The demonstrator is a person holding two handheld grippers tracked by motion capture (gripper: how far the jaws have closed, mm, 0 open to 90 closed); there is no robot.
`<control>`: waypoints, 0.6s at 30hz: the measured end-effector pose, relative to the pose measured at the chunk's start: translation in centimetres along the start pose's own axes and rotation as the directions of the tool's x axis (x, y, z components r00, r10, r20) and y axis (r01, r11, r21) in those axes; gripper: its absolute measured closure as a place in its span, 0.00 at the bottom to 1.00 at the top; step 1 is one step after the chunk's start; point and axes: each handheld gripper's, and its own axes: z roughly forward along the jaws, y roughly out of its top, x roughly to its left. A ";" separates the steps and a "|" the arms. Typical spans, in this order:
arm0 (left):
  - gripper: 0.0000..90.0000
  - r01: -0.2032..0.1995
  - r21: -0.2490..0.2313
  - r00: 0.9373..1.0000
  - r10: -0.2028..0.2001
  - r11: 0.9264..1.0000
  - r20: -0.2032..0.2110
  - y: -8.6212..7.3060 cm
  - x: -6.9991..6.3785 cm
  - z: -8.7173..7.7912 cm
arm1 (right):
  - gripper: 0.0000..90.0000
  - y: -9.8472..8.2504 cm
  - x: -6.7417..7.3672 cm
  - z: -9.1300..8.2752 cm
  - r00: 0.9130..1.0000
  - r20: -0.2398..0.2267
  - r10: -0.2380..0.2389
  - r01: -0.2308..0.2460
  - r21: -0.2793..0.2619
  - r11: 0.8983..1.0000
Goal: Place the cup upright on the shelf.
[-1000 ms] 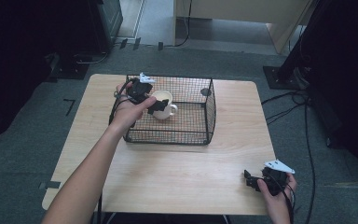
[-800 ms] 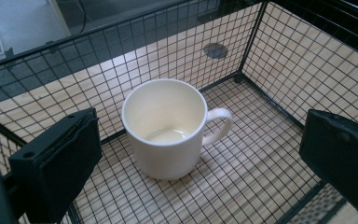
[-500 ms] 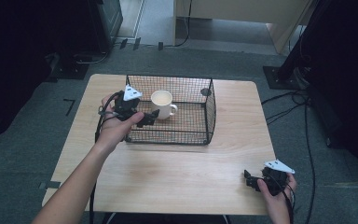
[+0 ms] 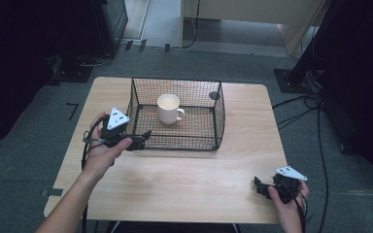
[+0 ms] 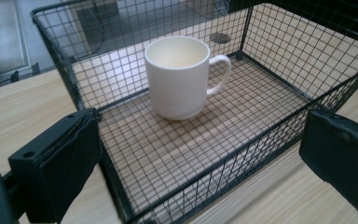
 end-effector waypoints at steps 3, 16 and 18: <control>0.00 0.008 -0.006 1.000 -0.008 1.000 -0.008 -1.0 0.3 -0.7 | 0.00 0.0 0.0 0.0 1.000 0.000 0.000 0.000 0.000 1.000; 0.00 0.048 -0.011 0.998 -0.048 0.999 -0.035 -5.6 1.4 -3.1 | 0.00 0.0 0.0 0.0 1.000 0.000 -0.001 0.001 -0.001 1.000; 0.00 0.053 -0.002 0.998 -0.053 0.999 -0.039 -6.6 1.7 -3.2 | 0.00 0.0 0.0 0.0 1.000 0.001 -0.003 0.003 0.000 1.000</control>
